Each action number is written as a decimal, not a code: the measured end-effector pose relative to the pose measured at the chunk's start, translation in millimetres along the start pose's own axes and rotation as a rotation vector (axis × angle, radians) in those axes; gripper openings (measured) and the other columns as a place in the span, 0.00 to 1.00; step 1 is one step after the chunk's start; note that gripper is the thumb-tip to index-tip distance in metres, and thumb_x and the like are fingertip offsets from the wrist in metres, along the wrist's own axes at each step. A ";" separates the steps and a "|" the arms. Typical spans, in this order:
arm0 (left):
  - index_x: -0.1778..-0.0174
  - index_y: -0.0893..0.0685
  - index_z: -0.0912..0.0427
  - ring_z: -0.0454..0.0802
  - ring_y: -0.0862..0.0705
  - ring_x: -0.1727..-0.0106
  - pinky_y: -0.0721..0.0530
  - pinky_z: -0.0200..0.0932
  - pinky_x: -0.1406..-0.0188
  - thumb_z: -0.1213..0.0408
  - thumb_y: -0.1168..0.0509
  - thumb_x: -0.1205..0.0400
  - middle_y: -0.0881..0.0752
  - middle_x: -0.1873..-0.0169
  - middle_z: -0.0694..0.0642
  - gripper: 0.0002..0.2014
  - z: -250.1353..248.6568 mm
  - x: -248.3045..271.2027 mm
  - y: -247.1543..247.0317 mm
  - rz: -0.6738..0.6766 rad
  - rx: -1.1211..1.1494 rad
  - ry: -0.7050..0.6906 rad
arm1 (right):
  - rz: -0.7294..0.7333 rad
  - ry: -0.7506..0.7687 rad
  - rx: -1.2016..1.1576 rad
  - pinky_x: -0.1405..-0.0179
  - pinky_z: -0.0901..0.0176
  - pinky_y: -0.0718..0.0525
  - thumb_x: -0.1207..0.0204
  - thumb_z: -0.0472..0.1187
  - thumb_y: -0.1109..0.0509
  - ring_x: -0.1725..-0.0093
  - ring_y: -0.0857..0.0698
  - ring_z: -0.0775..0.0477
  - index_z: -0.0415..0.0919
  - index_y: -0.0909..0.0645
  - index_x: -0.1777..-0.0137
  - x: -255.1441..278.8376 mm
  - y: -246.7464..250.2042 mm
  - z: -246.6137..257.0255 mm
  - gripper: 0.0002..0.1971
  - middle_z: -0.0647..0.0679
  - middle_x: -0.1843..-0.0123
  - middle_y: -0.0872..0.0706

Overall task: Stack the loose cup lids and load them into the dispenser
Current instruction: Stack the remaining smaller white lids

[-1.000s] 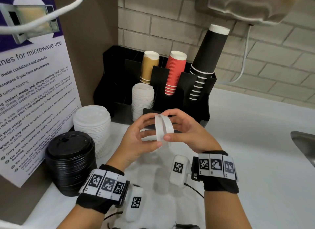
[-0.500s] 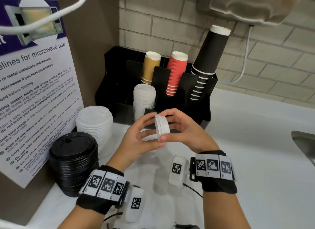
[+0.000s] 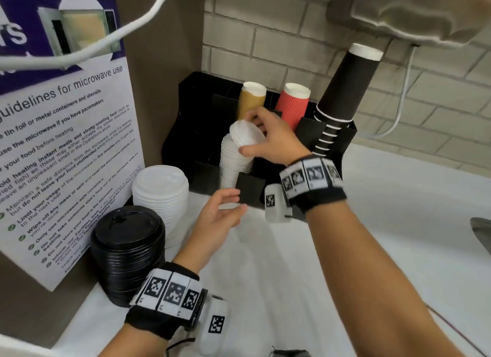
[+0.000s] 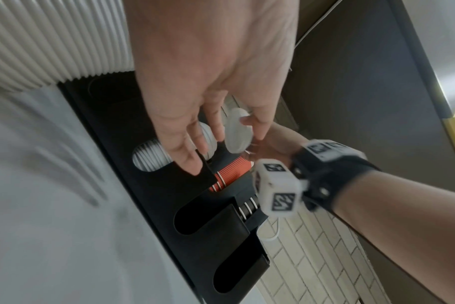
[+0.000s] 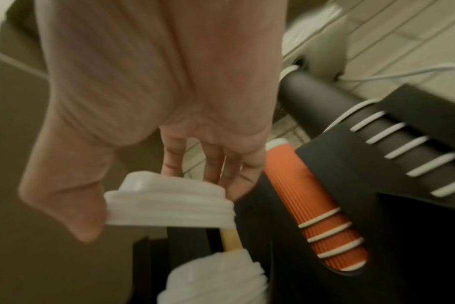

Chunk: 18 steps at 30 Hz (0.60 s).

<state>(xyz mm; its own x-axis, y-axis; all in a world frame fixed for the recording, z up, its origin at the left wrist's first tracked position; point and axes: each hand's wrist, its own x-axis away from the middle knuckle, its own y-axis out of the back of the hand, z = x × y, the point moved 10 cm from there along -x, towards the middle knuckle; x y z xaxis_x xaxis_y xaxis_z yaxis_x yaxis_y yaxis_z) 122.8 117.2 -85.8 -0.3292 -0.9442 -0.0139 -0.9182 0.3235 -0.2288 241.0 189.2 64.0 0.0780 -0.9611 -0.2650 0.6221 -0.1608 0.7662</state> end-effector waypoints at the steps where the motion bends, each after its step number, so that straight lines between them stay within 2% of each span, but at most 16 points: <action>1: 0.42 0.18 0.45 0.43 0.15 0.49 0.18 0.30 0.57 0.65 0.31 0.18 0.17 0.40 0.50 0.12 2.2 0.2 -1.4 0.013 -0.012 0.017 | 0.041 -0.007 0.048 0.38 0.53 0.23 0.38 0.38 0.18 0.38 0.23 0.44 0.44 0.24 0.34 -13.7 -6.0 -2.3 0.31 0.45 0.39 0.22; 4: 0.44 0.18 0.45 0.43 0.16 0.50 0.20 0.26 0.60 0.65 0.32 0.17 0.17 0.43 0.45 0.10 5.9 3.9 -5.3 0.051 -0.033 0.046 | 0.169 -0.024 0.163 0.32 0.49 0.25 0.36 0.38 0.20 0.32 0.26 0.40 0.45 0.25 0.31 -40.3 -24.8 -12.2 0.32 0.40 0.34 0.24; 9: 0.45 0.18 0.48 0.43 0.17 0.51 0.21 0.26 0.60 0.66 0.32 0.17 0.18 0.44 0.46 0.09 7.7 6.1 -3.6 0.053 -0.067 0.068 | 0.316 -0.047 0.311 0.29 0.43 0.27 0.31 0.40 0.23 0.31 0.29 0.37 0.44 0.28 0.26 -43.9 -45.1 -28.2 0.33 0.36 0.32 0.27; 14: 0.44 0.17 0.50 0.40 0.16 0.53 0.20 0.25 0.60 0.67 0.32 0.17 0.18 0.46 0.46 0.09 3.6 3.6 3.0 0.014 -0.084 0.068 | 0.251 0.029 0.442 0.35 0.44 0.24 0.34 0.45 0.18 0.33 0.29 0.39 0.44 0.30 0.23 -33.2 -43.5 -21.4 0.39 0.40 0.33 0.27; 18: 0.43 0.17 0.50 0.42 0.17 0.52 0.20 0.25 0.59 0.66 0.32 0.18 0.17 0.46 0.45 0.10 4.1 3.4 0.4 0.012 -0.102 0.074 | 0.167 0.120 0.532 0.39 0.46 0.23 0.32 0.40 0.20 0.34 0.26 0.39 0.39 0.27 0.27 -26.2 -45.3 -7.4 0.32 0.40 0.34 0.25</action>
<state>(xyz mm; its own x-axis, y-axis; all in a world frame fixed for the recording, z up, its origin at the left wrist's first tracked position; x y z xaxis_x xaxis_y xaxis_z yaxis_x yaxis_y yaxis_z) 122.3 113.9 -90.0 -0.3519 -0.9343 0.0569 -0.9306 0.3427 -0.1288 216.6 223.3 32.0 0.2487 -0.9559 -0.1559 0.1182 -0.1298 0.9845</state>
